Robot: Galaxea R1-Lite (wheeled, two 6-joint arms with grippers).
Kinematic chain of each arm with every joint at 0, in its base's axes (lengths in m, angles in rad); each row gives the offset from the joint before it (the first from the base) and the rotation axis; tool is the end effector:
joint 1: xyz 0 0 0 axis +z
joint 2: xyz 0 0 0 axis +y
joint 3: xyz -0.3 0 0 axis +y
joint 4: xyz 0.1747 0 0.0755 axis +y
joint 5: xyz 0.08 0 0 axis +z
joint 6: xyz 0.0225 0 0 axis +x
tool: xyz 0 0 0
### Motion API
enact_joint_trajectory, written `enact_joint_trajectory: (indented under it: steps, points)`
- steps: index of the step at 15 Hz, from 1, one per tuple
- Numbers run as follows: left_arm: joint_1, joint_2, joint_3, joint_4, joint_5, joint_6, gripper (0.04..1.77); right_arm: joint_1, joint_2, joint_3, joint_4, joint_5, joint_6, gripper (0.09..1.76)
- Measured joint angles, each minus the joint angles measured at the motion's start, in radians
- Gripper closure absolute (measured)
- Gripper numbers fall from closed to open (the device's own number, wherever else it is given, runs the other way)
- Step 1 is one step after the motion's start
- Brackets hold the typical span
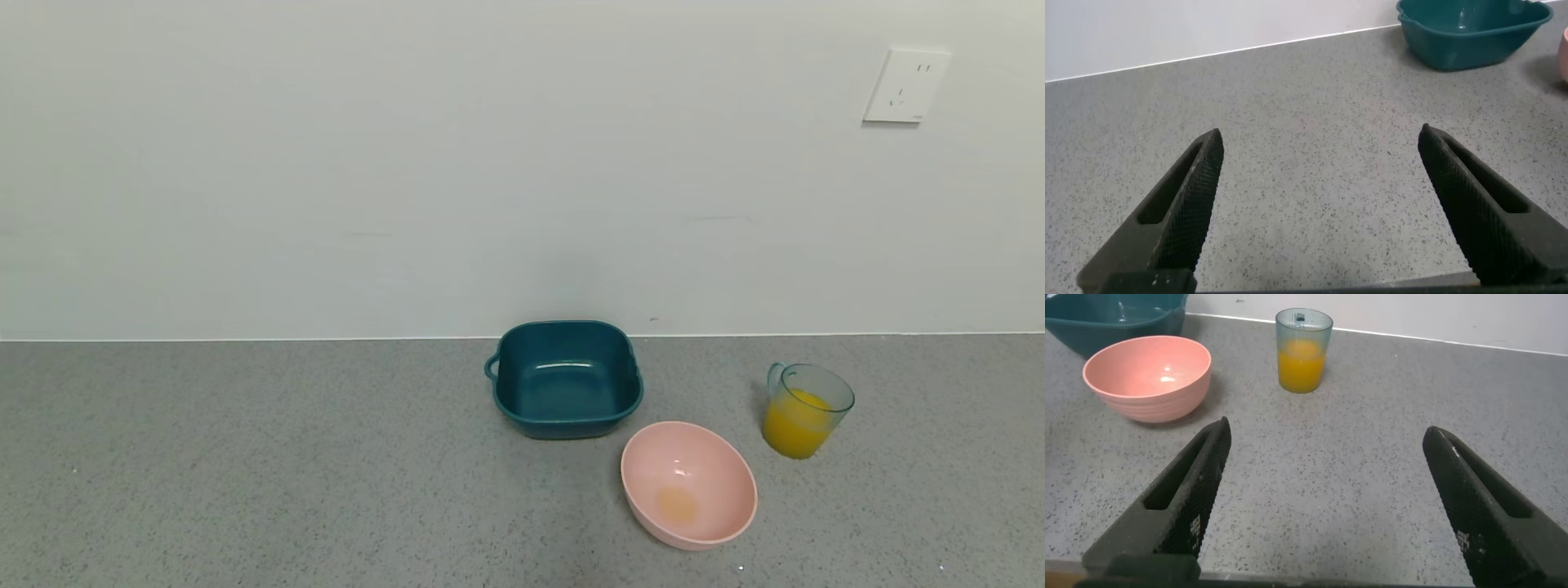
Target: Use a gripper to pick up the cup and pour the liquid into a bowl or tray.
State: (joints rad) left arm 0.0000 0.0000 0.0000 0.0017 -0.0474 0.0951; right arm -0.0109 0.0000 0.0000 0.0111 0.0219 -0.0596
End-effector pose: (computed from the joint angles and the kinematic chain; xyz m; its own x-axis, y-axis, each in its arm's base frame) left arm -0.0228 -0.0011 0.0753 0.9989 -0.0474 -0.0017 0.0473 0.9944 0.0949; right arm -0.0228 0.0007 0.0744 0.9999 0.0110 -0.0111 -0.0116 0.9982 -0.0593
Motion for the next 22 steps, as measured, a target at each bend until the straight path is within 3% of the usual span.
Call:
enact_joint_trajectory:
  steps: [7, 12, 16, 22]
  points:
    - [0.0, 0.0, 0.0, 0.0, 0.0, 0.0, 0.09, 0.0, 0.0, -0.009, 0.013, -0.007, -0.009, 0.14]
    - [0.0, 0.0, 0.0, 0.0, 0.0, 0.0, 0.09, 0.0, 0.046, -0.095, 0.014, -0.005, -0.05, 0.14]
    - [0.0, 0.0, 0.0, 0.0, 0.0, -0.001, 0.09, -0.001, 0.212, -0.246, 0.009, -0.009, -0.051, 0.14]
    - [0.0, 0.0, 0.0, 0.0, 0.0, 0.0, 0.09, -0.01, 0.607, -0.469, -0.015, -0.011, -0.045, 0.14]
